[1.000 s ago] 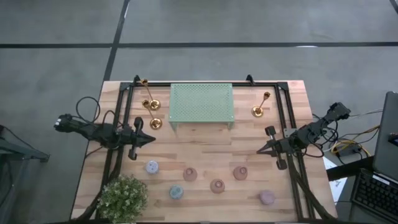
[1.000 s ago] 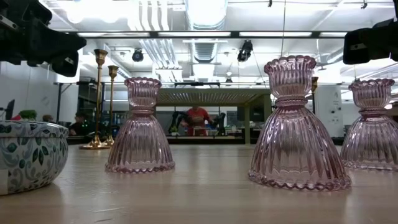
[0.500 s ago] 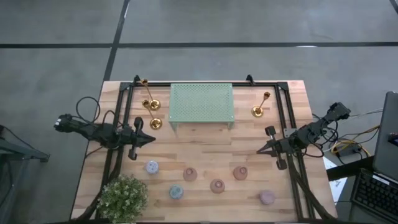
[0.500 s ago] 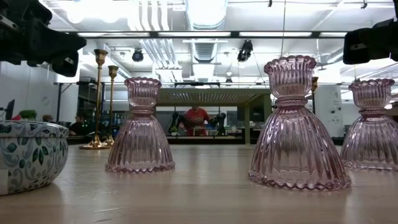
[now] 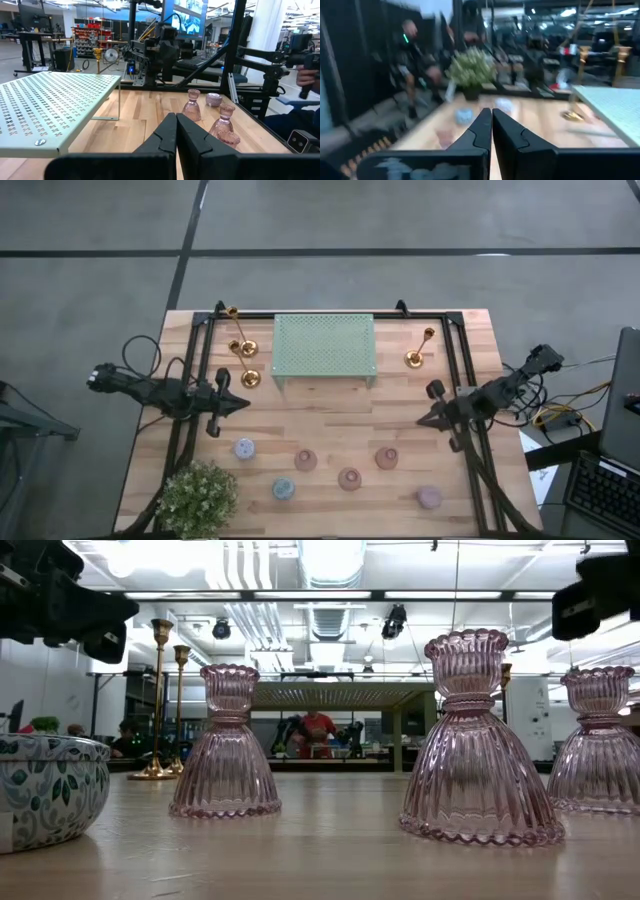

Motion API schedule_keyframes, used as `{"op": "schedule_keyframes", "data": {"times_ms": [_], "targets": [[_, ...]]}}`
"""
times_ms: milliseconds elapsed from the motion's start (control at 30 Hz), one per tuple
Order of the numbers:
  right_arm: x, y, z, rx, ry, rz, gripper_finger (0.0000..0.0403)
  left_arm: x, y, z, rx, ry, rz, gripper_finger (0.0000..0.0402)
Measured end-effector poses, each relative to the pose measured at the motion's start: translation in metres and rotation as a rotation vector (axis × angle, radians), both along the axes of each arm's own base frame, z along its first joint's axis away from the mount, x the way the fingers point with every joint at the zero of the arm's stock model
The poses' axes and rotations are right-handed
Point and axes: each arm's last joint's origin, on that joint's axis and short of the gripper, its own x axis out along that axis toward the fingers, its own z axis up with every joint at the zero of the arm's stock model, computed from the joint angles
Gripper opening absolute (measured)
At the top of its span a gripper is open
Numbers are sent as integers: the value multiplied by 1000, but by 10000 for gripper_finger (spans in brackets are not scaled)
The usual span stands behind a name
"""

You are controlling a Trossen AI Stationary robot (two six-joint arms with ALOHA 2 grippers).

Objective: Pick & Place candle stick holders
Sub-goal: Put the right glass candle holder on the shelf

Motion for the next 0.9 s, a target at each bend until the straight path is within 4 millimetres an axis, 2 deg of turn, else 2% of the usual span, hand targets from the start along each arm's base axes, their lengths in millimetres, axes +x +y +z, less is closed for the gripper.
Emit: {"op": "schedule_keyframes", "data": {"times_ms": [300,433,533,667,800,900], "targets": [[-2,0,23,382,-128,98,8,0,0,0,0,0,0,7],[-1,-1,26,388,-152,74,8,0,0,0,0,0,0,7],[0,-1,25,316,-170,18,8,0,0,0,0,0,0,7],[7,3,24,330,-94,22,8,0,0,0,0,0,0,7],[16,11,40,364,-22,58,8,0,0,0,0,0,0,7],[28,19,56,334,113,52,12,0,0,0,0,0,0,7]]}}
